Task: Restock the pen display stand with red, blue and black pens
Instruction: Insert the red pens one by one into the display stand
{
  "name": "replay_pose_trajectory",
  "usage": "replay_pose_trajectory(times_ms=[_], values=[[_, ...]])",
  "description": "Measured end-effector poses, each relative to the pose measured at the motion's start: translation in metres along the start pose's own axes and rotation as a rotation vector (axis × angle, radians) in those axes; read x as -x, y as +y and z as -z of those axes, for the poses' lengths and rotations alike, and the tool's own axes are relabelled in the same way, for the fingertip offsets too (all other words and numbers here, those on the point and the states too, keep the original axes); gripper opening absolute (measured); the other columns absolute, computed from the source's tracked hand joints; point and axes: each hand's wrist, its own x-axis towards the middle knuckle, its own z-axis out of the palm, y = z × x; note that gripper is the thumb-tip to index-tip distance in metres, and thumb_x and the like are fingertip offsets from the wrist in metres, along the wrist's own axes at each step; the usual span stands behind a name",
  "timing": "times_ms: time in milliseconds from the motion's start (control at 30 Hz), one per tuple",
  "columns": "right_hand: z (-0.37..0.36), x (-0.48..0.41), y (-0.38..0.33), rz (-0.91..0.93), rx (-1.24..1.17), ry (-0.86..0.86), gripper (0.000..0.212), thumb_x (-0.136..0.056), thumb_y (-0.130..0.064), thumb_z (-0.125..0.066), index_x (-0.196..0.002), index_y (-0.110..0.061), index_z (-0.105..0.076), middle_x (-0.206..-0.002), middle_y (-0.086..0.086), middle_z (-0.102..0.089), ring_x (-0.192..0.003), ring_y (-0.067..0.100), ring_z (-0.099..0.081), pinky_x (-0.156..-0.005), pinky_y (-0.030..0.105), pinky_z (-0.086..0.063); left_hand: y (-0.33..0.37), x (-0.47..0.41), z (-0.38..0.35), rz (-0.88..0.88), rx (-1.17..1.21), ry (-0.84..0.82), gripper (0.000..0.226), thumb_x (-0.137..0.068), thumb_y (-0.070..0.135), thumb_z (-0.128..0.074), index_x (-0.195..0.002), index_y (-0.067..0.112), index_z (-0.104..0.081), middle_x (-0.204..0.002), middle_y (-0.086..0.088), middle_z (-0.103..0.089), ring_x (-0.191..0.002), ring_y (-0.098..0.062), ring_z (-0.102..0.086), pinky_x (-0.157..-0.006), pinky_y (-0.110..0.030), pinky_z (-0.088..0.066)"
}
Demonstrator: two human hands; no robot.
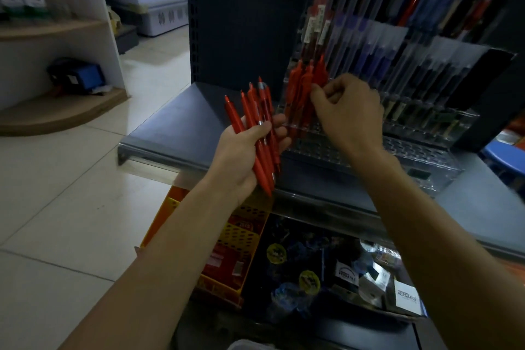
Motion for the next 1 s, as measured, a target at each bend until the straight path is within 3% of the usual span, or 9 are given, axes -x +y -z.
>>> replay_pose_trajectory(times_ms=[100, 300, 433, 600, 667, 733, 867, 1000], values=[[0.001, -0.004, 0.001, 0.055, 0.008, 0.012, 0.021, -0.094, -0.04, -0.059, -0.083, -0.022, -0.059, -0.067, -0.013, -0.057, -0.064, 0.007, -0.057, -0.067, 0.036, -0.054, -0.001, -0.002, 0.0, 0.0, -0.002, -0.004, 0.017, -0.097, 0.001, -0.047, -0.11, 0.003, -0.059, -0.087, -0.009, -0.069, -0.071, -0.014, -0.067, -0.073, -0.03, -0.06], [0.004, -0.007, 0.003, 0.056, 0.071, -0.058, 0.02, -0.086, -0.036, -0.062, -0.075, -0.02, -0.063, -0.066, -0.006, -0.063, -0.066, 0.015, -0.063, -0.069, 0.038, -0.056, -0.001, -0.001, 0.0, 0.007, -0.015, -0.027, 0.017, -0.097, 0.002, -0.048, -0.108, 0.005, -0.06, -0.091, -0.008, -0.071, -0.075, -0.015, -0.068, -0.074, -0.031, -0.06], [0.008, -0.004, 0.005, 0.095, 0.158, -0.101, 0.017, -0.089, -0.035, -0.06, -0.081, -0.021, -0.065, -0.072, -0.003, -0.066, -0.073, 0.02, -0.064, -0.072, 0.04, -0.056, -0.001, 0.001, 0.0, 0.012, -0.037, -0.057, 0.017, -0.098, 0.004, -0.048, -0.108, 0.008, -0.06, -0.095, -0.008, -0.072, -0.082, -0.017, -0.07, -0.078, -0.033, -0.06], [0.021, 0.0, 0.003, 0.08, 0.162, -0.156, 0.018, -0.092, -0.041, -0.059, -0.085, -0.025, -0.062, -0.074, -0.008, -0.061, -0.076, 0.015, -0.063, -0.069, 0.033, -0.052, -0.003, 0.003, -0.001, 0.0, -0.072, -0.07, 0.019, -0.096, 0.005, -0.051, -0.112, 0.007, -0.061, -0.1, -0.009, -0.071, -0.088, -0.019, -0.07, -0.077, -0.032, -0.059], [0.023, 0.017, -0.001, 0.069, 0.022, -0.103, 0.022, -0.093, -0.045, -0.058, -0.086, -0.024, -0.062, -0.073, -0.012, -0.061, -0.068, 0.005, -0.059, -0.062, 0.022, -0.048, -0.005, 0.004, -0.002, -0.01, -0.107, -0.095, 0.018, -0.096, 0.005, -0.051, -0.109, 0.009, -0.063, -0.096, -0.008, -0.072, -0.089, -0.019, -0.069, -0.075, -0.03, -0.058], [0.019, 0.036, -0.009, 0.043, -0.186, -0.194, 0.02, -0.092, -0.043, -0.06, -0.087, -0.024, -0.063, -0.073, -0.009, -0.064, -0.066, 0.002, -0.062, -0.059, 0.016, -0.051, -0.008, 0.007, -0.003, -0.017, -0.153, -0.147, 0.019, -0.096, 0.005, -0.051, -0.107, 0.01, -0.065, -0.093, -0.006, -0.073, -0.089, -0.018, -0.07, -0.075, -0.028, -0.057], [0.01, 0.047, -0.007, -0.073, -0.32, -0.324, 0.014, -0.089, -0.031, -0.068, -0.091, -0.018, -0.065, -0.075, 0.0, -0.068, -0.066, 0.011, -0.068, -0.065, 0.032, -0.059, -0.009, 0.012, -0.004, -0.042, -0.259, -0.177, 0.02, -0.095, 0.006, -0.051, -0.106, 0.011, -0.067, -0.097, -0.007, -0.075, -0.089, -0.017, -0.072, -0.074, -0.025, -0.057], [0.018, 0.042, -0.002, -0.182, -0.463, -0.427, 0.015, -0.092, -0.022, -0.065, -0.089, -0.008, -0.064, -0.068, 0.002, -0.065, -0.054, 0.003, -0.064, -0.048, 0.013, -0.046, -0.01, 0.011, -0.001, -0.09, -0.362, -0.186, 0.02, -0.094, 0.008, -0.056, -0.109, 0.011, -0.068, -0.102, -0.011, -0.074, -0.097, -0.023, -0.071, -0.082, -0.032, -0.057]])
